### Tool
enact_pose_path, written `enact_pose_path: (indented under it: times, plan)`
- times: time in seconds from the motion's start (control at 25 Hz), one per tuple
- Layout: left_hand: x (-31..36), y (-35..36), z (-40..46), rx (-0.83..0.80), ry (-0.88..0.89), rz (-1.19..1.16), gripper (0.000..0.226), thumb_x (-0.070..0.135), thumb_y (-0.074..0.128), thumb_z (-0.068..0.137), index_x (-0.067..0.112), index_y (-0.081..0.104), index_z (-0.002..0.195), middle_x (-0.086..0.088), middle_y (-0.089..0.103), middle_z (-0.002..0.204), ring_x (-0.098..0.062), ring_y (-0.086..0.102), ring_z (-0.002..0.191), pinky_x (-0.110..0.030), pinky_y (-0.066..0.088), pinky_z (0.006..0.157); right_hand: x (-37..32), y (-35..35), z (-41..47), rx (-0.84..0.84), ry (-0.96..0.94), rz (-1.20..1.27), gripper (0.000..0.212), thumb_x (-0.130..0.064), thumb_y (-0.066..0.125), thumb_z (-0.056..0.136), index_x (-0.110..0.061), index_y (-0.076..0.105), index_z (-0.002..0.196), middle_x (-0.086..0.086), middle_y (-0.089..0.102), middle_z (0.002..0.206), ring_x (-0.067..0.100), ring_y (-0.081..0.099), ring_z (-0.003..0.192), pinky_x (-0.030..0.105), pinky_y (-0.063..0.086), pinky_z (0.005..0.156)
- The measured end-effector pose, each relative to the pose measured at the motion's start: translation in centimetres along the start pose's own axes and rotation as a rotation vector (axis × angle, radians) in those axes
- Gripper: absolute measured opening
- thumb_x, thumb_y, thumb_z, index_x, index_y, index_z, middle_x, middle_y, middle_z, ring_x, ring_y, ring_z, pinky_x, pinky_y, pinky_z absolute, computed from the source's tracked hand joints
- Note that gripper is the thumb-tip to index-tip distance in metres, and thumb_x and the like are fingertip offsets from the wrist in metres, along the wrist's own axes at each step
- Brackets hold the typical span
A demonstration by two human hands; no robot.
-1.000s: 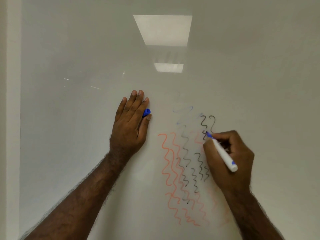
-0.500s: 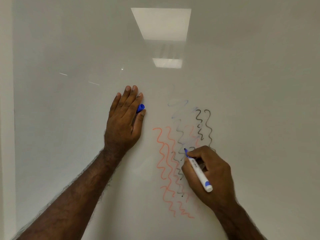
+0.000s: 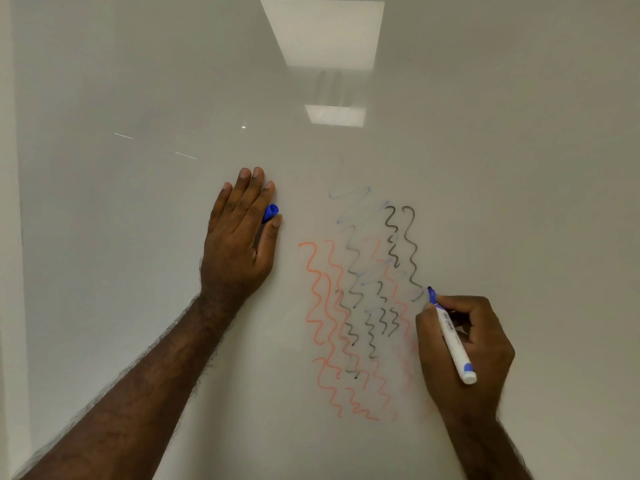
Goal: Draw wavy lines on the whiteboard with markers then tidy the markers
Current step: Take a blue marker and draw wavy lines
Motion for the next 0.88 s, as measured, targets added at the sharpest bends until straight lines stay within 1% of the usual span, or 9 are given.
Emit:
enact_pose_path:
  times: [0.12, 0.2, 0.24, 0.4, 0.44, 0.6, 0.64, 0.8, 0.88]
  plan:
    - [-0.3, -0.1, -0.1, 0.012, -0.005, 0.010, 0.048, 0.014, 0.055, 0.107, -0.001, 0.046, 0.151, -0.017, 0.040, 0.162, -0.030, 0.030, 0.155, -0.057, 0.027, 0.125, 0.1, 1.9, -2.2, -0.216, -0.056, 0.001, 0.028, 0.000, 0.080, 0.080, -0.023, 0.064, 0.085, -0.011, 0.064, 0.078, 0.011, 0.064, 0.070, 0.029, 0.053, 0.062]
    - [-0.3, -0.2, -0.5, 0.021, -0.014, 0.011, 0.047, 0.014, 0.055, 0.107, -0.001, 0.047, 0.151, -0.017, 0.041, 0.161, -0.030, 0.030, 0.155, -0.057, 0.027, 0.125, 0.1, 2.6, -4.7, -0.381, -0.133, -0.009, 0.028, -0.002, 0.080, 0.078, -0.023, 0.064, 0.086, -0.012, 0.062, 0.077, 0.010, 0.063, 0.067, 0.028, 0.052, 0.059]
    - [-0.3, -0.2, -0.8, 0.020, -0.019, 0.009, 0.047, 0.014, 0.054, 0.107, -0.001, 0.047, 0.151, -0.017, 0.040, 0.162, -0.030, 0.030, 0.155, -0.056, 0.027, 0.126, 0.7, 2.3, -4.7, -0.366, -0.125, 0.000, 0.026, -0.004, 0.079, 0.078, -0.023, 0.064, 0.087, -0.012, 0.062, 0.078, 0.009, 0.063, 0.068, 0.026, 0.051, 0.060]
    - [-0.1, -0.2, -2.1, 0.008, -0.034, 0.003, 0.048, 0.012, 0.055, 0.106, -0.001, 0.045, 0.152, -0.017, 0.039, 0.163, -0.030, 0.029, 0.156, -0.057, 0.026, 0.126, 1.9, -0.4, -2.5, 0.004, -0.014, 0.024, 0.009, -0.020, 0.069, 0.083, -0.017, 0.065, 0.091, -0.009, 0.064, 0.081, 0.008, 0.063, 0.075, 0.020, 0.049, 0.066]
    - [-0.1, -0.2, -2.4, 0.007, -0.037, 0.003, 0.048, 0.012, 0.056, 0.106, -0.001, 0.045, 0.152, -0.017, 0.039, 0.163, -0.031, 0.029, 0.156, -0.058, 0.026, 0.126, 2.1, -0.3, -2.8, -0.009, -0.020, 0.019, 0.009, -0.019, 0.069, 0.083, -0.017, 0.065, 0.090, -0.008, 0.064, 0.081, 0.009, 0.063, 0.074, 0.022, 0.050, 0.066]
    - [-0.1, -0.2, -3.2, 0.016, -0.036, 0.007, 0.049, 0.011, 0.056, 0.106, -0.002, 0.045, 0.152, -0.018, 0.039, 0.162, -0.032, 0.029, 0.156, -0.058, 0.026, 0.125, 1.8, 1.6, -6.5, -0.378, -0.096, -0.057, 0.021, -0.014, 0.075, 0.080, -0.027, 0.060, 0.085, -0.011, 0.060, 0.073, 0.011, 0.060, 0.062, 0.025, 0.049, 0.056]
    - [-0.1, -0.2, -3.4, 0.015, -0.038, 0.007, 0.049, 0.011, 0.056, 0.106, -0.002, 0.045, 0.152, -0.018, 0.038, 0.163, -0.032, 0.029, 0.156, -0.058, 0.026, 0.126, 2.1, 1.3, -6.4, -0.351, -0.094, -0.070, 0.024, -0.010, 0.077, 0.080, -0.026, 0.060, 0.085, -0.011, 0.060, 0.073, 0.010, 0.060, 0.062, 0.026, 0.049, 0.057]
    - [0.1, -0.2, -4.4, 0.007, -0.051, -0.001, 0.049, 0.011, 0.055, 0.106, -0.003, 0.045, 0.151, -0.018, 0.037, 0.163, -0.033, 0.028, 0.156, -0.057, 0.024, 0.127, 3.2, -1.6, -3.5, 0.067, 0.030, -0.063, 0.024, 0.003, 0.077, 0.084, -0.015, 0.063, 0.090, -0.005, 0.061, 0.080, 0.011, 0.060, 0.072, 0.027, 0.049, 0.066]
    - [0.2, -0.2, -4.9, 0.004, -0.054, -0.001, 0.049, 0.011, 0.056, 0.106, -0.003, 0.044, 0.152, -0.018, 0.037, 0.163, -0.033, 0.028, 0.156, -0.057, 0.024, 0.127, 3.3, -1.1, -4.7, -0.014, 0.051, -0.049, 0.028, 0.003, 0.076, 0.084, -0.020, 0.060, 0.087, -0.008, 0.059, 0.077, 0.010, 0.060, 0.071, 0.029, 0.049, 0.064]
Point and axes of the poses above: each hand's wrist, its own z-axis towards the middle knuckle, its own y-axis out of the palm, x = y × z, the point moved 4 cm from there along z, towards the middle knuckle
